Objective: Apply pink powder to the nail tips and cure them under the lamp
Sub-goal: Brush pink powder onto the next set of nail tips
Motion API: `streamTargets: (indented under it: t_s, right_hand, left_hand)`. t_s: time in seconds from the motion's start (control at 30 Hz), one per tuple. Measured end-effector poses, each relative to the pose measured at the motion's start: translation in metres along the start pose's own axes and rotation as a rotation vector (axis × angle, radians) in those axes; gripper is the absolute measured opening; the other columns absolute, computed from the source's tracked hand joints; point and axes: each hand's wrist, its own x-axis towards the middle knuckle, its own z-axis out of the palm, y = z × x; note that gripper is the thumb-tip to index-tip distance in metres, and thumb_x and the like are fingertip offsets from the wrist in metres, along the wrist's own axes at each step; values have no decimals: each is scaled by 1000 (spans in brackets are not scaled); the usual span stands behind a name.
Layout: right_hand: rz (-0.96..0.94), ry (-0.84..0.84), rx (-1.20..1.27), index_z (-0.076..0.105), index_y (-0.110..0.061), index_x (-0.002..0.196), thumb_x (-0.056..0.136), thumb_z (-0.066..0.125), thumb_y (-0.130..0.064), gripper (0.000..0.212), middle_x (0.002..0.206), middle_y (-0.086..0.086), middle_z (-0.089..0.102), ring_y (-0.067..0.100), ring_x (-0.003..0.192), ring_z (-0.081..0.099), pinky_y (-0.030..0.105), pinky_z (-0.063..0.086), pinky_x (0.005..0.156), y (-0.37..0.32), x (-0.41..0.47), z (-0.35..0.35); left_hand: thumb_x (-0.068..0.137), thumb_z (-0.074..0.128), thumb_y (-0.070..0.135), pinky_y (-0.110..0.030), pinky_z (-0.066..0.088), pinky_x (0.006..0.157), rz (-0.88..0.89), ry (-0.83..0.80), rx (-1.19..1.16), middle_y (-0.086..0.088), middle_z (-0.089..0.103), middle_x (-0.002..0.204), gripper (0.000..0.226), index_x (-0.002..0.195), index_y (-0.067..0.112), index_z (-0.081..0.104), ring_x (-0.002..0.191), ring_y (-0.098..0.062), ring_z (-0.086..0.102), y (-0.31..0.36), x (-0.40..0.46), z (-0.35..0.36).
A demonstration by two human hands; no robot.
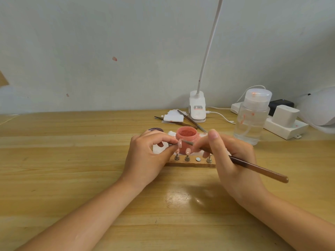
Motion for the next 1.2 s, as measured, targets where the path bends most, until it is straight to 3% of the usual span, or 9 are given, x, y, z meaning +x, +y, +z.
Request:
streamTargets:
  t_s: [0.07, 0.17, 0.27, 0.47, 0.6, 0.77, 0.97, 1.13, 1.2]
  right_hand:
    - [29, -17, -8, 69, -12, 67, 91, 45, -37, 42, 67, -11, 67, 2, 66, 62, 12, 44, 63, 1, 0, 0]
    - [115, 8, 99, 68, -13, 59, 89, 47, -39, 44, 60, 1, 67, 7, 58, 62, 16, 46, 59, 0, -1, 0]
    - [48, 22, 53, 68, -12, 65, 93, 45, -33, 42, 64, -3, 68, 4, 63, 62, 14, 44, 60, 1, -1, 0]
    - [58, -6, 84, 68, -15, 60, 87, 39, -42, 48, 62, 2, 67, 8, 59, 62, 17, 46, 59, 1, -3, 1]
    - [-42, 70, 81, 66, -19, 66, 91, 36, -33, 41, 63, -4, 67, 4, 62, 61, 14, 45, 59, 1, -1, -1]
    - [-96, 45, 18, 67, -6, 70, 94, 34, -24, 44, 72, -12, 67, 2, 72, 63, 10, 44, 66, 3, 0, -2]
    - [-42, 29, 16, 68, -11, 72, 91, 36, -33, 44, 73, -9, 68, 3, 75, 65, 12, 46, 68, 4, 0, 0]
    - [38, 3, 43, 68, -13, 62, 88, 36, -42, 50, 62, -1, 67, 7, 64, 62, 16, 45, 63, 2, -3, -2]
    - [-1, 15, 24, 68, -11, 65, 89, 35, -39, 49, 64, -3, 68, 6, 68, 64, 17, 45, 65, 2, -2, -1]
  left_hand:
    - [67, 77, 8, -34, 44, 72, 11, -3, -2, 12, 64, 72, 24, 77, 28, 67, 72, -9, 53, -1, 0, 0]
    - [68, 75, 16, -28, 44, 70, 23, 0, -23, 8, 66, 72, 16, 77, 27, 67, 73, -12, 55, -1, 0, 0]
    - [69, 75, 18, -31, 45, 72, 8, -2, -20, 5, 68, 72, 10, 76, 24, 70, 72, -12, 55, -2, 0, 0]
    - [69, 76, 17, -25, 45, 72, -49, -3, -21, 17, 66, 64, 17, 70, 32, 68, 68, -8, 54, 0, 0, -1]
    - [69, 75, 22, -13, 43, 68, -93, 10, -62, 26, 65, 68, 15, 68, 35, 66, 63, -1, 55, 0, 1, -2]
    - [69, 72, 13, -9, 41, 79, -69, -28, -113, 17, 67, 81, 17, 83, 22, 72, 85, 3, 60, 2, 0, -2]
    - [71, 63, 29, -13, 40, 82, -44, -90, -101, 11, 68, 81, 14, 81, 24, 71, 86, -5, 58, 3, 0, -2]
    - [73, 70, 16, -8, 37, 81, -69, -56, -97, 19, 65, 79, 17, 86, 27, 70, 85, -2, 56, 0, 0, 0]
    - [74, 71, 10, -8, 37, 80, -56, -57, -83, 17, 65, 80, 21, 87, 27, 69, 85, -1, 56, -1, 0, 0]
